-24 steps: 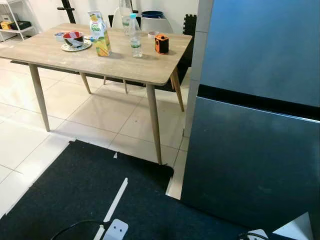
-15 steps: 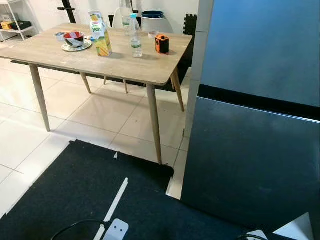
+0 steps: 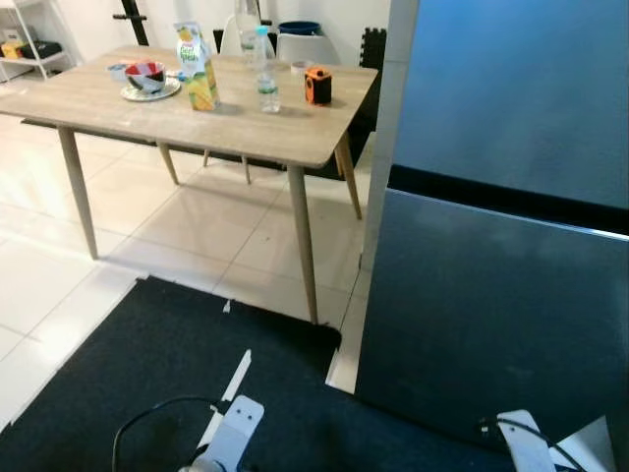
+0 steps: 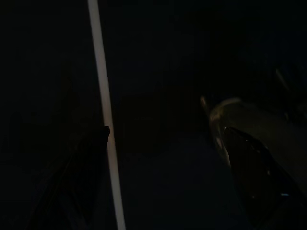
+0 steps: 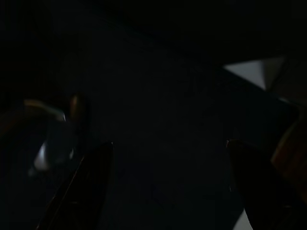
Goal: Restocking fridge
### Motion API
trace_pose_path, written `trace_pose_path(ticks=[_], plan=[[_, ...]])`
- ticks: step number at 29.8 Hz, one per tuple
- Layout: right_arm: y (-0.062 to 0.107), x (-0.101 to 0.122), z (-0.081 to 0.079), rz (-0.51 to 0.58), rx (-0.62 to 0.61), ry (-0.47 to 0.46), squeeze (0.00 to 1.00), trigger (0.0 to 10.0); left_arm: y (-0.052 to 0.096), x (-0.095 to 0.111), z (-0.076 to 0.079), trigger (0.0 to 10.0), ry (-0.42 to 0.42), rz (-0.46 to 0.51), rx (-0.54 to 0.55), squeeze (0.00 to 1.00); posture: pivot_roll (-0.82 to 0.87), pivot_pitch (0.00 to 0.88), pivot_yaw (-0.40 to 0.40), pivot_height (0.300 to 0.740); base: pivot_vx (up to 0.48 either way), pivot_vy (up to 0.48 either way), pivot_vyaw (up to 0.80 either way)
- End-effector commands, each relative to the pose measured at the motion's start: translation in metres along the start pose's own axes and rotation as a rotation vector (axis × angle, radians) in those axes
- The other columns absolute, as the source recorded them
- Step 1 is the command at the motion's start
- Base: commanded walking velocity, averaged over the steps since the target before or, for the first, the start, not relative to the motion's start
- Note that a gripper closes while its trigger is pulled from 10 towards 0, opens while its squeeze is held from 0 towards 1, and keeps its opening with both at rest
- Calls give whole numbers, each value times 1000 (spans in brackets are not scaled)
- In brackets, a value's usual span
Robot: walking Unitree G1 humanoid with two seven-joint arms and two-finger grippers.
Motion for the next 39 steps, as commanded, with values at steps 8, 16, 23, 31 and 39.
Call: trace_pose_path(ticks=[8,16,23,31,39], plan=[[0,-14,-29,-37,78,-57,0,10000,9,-45,-4,10000,47,-105,11,0,-7,0,26,740,0,0,442],[1,-21,-20,-53,63,-29,0,10000,8,-52,10,10000,143,-102,11,0,-49,0,20,740,0,0,763],[11,-59,0,-142,7,-93,0,10000,5,-50,33,10000,93,-100,-84,0,-36,0,-10,740,0,0,763],[11,-62,-10,-142,12,-116,0,10000,11,-62,6,10000,117,-123,-2,0,-11,0,18,740,0,0,762],[7,-50,-16,-116,-4,-110,0,10000,12,-58,-8,10000,195,-115,61,0,-20,0,32,740,0,0,333]])
Point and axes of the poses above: a point about 5 cm out from each wrist's last joint towards the gripper, its own y axis pointing back from the gripper into the wrist, its own x axis along the axis of the wrist's last joint, z = x × y, the point moved 3 cm from there along -y, pointing out of the wrist towards the gripper, and after that the axes turned 7 degrees about y, right-handed, at the moved point
